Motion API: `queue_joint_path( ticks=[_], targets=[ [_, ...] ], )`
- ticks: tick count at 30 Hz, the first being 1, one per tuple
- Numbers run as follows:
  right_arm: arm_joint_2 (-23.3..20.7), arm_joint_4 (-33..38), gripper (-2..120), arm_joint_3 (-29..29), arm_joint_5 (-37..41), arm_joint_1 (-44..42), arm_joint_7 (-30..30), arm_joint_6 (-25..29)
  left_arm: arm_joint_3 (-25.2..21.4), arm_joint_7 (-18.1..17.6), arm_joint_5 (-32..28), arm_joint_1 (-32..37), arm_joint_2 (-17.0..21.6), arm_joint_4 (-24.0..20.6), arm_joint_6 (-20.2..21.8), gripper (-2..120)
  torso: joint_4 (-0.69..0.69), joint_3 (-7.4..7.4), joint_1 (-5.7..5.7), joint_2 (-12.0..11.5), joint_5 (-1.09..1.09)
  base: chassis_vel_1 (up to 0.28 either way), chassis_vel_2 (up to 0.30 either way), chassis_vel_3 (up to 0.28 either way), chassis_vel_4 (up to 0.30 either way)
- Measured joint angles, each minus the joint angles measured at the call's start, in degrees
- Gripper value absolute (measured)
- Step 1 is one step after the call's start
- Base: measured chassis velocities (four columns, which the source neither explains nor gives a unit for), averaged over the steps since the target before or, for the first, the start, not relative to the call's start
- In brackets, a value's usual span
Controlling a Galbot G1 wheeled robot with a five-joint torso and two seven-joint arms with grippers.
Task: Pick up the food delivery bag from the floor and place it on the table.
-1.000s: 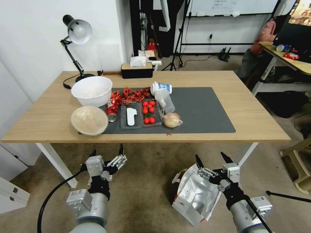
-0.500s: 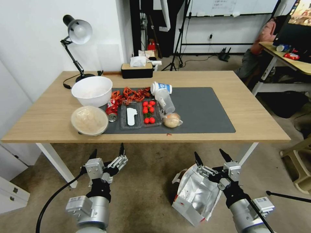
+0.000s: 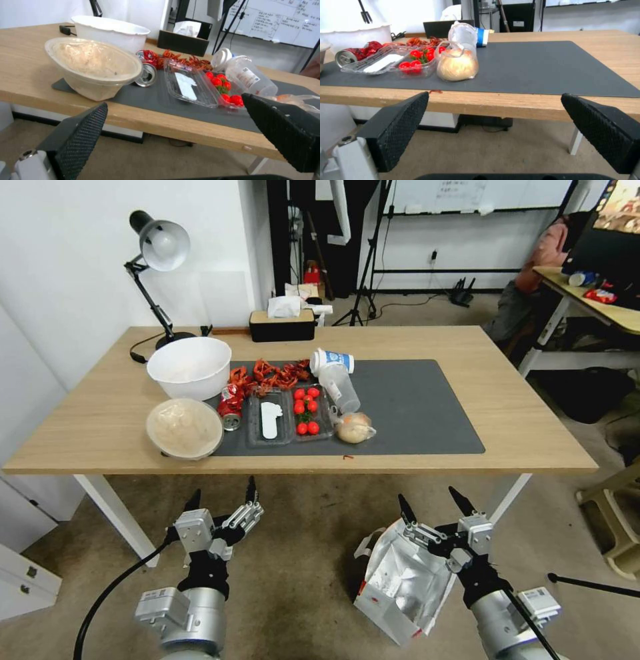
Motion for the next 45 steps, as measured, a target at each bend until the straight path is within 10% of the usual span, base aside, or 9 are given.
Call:
queue_joint_path(
  ticks=[45],
  targets=[
    [0.4,0.78,100,-0.02,-0.1,0.14,0.75,0.27,-0.07,0.03,0.18,0.34,-0.29,-0.02,0.63,100,0.0,-6.01,-4.7,-10.73,0.0,0.0,0.0,0.0,0.0]
  ],
)
